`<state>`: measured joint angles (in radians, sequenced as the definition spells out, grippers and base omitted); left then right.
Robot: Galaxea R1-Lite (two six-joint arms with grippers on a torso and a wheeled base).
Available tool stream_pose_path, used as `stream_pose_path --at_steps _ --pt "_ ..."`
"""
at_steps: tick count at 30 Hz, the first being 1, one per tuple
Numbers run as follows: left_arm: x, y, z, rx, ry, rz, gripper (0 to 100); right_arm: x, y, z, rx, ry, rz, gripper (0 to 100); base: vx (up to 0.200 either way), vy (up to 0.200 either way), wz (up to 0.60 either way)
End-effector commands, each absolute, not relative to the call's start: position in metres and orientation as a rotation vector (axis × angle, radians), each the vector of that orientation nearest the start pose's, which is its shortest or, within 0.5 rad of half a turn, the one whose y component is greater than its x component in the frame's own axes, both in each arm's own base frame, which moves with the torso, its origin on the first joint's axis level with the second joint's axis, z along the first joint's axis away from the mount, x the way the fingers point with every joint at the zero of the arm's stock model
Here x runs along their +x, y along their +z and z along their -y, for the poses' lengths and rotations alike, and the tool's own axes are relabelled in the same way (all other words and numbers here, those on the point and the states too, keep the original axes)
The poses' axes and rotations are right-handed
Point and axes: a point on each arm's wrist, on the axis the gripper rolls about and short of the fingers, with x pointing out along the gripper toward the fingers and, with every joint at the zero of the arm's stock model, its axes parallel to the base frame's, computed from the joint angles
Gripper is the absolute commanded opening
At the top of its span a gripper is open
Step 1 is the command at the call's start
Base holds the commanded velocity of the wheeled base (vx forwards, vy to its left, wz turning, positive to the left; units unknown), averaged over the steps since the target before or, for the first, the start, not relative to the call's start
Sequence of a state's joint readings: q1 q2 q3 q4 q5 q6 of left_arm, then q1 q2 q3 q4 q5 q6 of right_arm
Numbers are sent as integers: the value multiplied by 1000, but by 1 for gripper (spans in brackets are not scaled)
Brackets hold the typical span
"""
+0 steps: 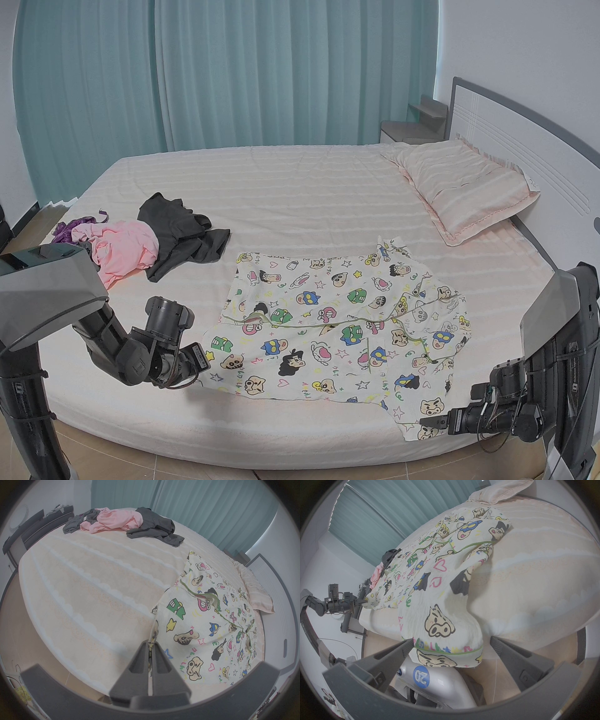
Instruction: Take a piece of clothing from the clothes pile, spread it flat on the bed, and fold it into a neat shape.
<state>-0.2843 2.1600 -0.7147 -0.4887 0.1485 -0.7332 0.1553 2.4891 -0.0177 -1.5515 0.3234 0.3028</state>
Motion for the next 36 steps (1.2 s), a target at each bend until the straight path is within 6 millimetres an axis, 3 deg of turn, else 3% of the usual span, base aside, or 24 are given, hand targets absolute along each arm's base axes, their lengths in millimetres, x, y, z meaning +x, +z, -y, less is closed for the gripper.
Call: stream_pose_path --at_steps 1,6,7,18,25,36 --pt "311 1 88 -472 219 -926 0 204 -63 -38 368 317 -983 100 0 0 0" --pt "311 1 88 -481 222 -926 0 203 -64 -39 357 328 -990 100 0 0 0" --pt "311 1 88 -481 222 -926 0 203 -64 -39 357 328 -990 0 0 0 0" --pt "309 4 89 -484 225 -923 0 207 -50 -28 387 290 -934 0 0 0 0" --pt "301 13 93 -472 210 -938 0 194 -31 -23 403 359 -1002 0 0 0 0" --pt "288 31 96 -438 200 -975 0 187 -20 -11 372 356 -1003 0 0 0 0"
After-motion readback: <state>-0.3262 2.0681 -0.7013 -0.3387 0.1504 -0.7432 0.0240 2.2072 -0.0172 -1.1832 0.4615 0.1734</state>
